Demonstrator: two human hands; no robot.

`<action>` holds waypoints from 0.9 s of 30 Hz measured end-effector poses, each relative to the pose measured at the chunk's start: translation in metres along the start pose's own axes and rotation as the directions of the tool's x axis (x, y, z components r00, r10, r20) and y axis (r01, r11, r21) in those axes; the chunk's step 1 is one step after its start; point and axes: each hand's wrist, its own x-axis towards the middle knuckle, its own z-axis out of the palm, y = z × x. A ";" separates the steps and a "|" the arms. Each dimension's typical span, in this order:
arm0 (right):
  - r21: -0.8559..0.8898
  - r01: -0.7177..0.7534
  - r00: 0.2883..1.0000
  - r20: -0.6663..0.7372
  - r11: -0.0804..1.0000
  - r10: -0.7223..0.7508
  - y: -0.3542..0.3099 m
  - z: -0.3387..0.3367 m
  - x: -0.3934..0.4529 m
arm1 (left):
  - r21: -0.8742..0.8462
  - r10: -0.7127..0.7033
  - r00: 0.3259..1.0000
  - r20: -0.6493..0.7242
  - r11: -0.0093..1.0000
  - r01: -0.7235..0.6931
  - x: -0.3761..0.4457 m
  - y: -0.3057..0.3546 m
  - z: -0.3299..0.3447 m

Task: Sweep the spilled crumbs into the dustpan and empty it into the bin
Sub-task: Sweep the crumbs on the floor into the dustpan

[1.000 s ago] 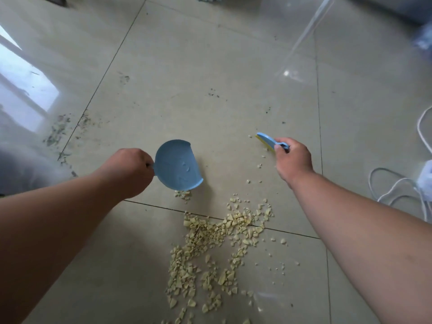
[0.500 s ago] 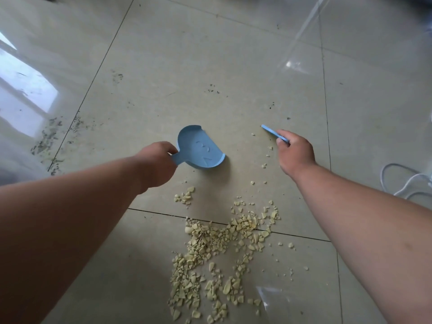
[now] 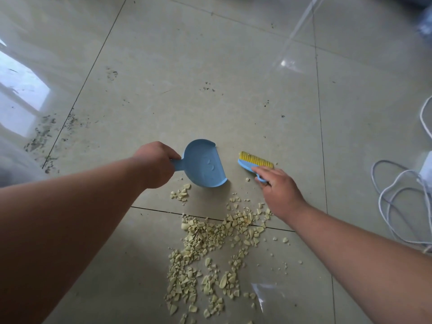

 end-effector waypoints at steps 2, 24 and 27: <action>-0.016 0.009 1.000 0.017 1.000 -0.009 -0.002 0.009 -0.014 | 0.007 0.004 1.000 0.017 1.000 -0.004 -0.006 -0.002 0.002; 0.097 -0.012 0.989 0.150 0.995 -0.003 -0.081 0.017 -0.141 | -0.262 -0.142 0.986 -0.090 0.958 0.115 -0.134 -0.102 0.001; 0.119 -0.049 0.998 0.052 0.992 0.043 -0.086 0.004 -0.132 | -0.391 -0.227 0.967 -0.113 0.905 0.167 -0.152 -0.119 0.004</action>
